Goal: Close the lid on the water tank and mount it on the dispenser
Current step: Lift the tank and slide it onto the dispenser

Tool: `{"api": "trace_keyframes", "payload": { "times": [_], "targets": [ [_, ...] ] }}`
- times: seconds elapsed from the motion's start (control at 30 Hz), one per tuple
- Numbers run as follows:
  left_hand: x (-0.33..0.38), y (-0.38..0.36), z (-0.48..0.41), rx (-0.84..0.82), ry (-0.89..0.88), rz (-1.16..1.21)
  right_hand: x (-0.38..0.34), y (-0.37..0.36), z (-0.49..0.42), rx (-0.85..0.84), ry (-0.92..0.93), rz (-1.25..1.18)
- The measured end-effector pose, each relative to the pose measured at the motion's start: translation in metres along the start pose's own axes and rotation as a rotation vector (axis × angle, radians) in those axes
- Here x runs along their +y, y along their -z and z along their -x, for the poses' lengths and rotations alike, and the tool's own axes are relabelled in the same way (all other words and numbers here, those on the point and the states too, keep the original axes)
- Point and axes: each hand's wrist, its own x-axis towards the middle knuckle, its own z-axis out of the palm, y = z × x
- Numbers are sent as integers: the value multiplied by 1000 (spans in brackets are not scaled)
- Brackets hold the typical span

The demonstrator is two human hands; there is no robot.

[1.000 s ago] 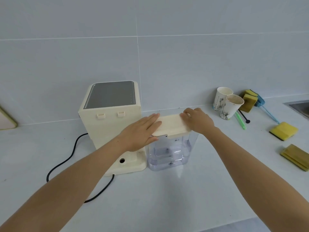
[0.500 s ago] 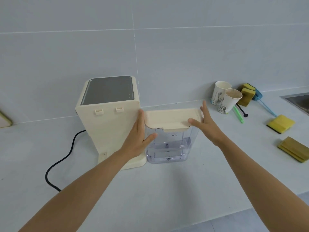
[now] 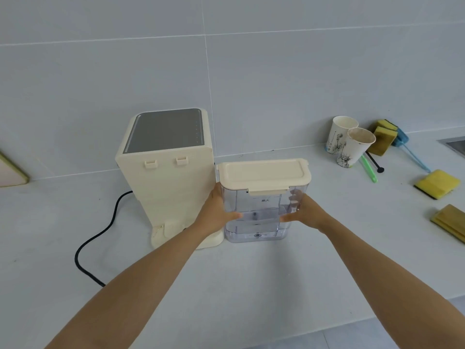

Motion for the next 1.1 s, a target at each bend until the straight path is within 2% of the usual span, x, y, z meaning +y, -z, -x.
{"api": "trace_keyframes", "payload": {
  "times": [0.33, 0.6, 0.73, 0.8, 1.03, 1.1],
  "targets": [
    [8, 7, 10, -36, 45, -37, -5, -1, 10, 33, 56, 46],
    [15, 29, 35, -13, 94, -33, -41, 12, 32, 4, 59, 223],
    [34, 67, 51, 28, 97, -63, -76, 7, 33, -17, 76, 211],
    [20, 141, 71, 192, 115, -48, -147, -37, 9, -62, 204, 238],
    [24, 168, 77, 190, 211, -25, -164, -59, 12, -86, 218, 187],
    [6, 186, 67, 180, 228, 10, -174, -76, -3, -84, 208, 179]
  ]
}}
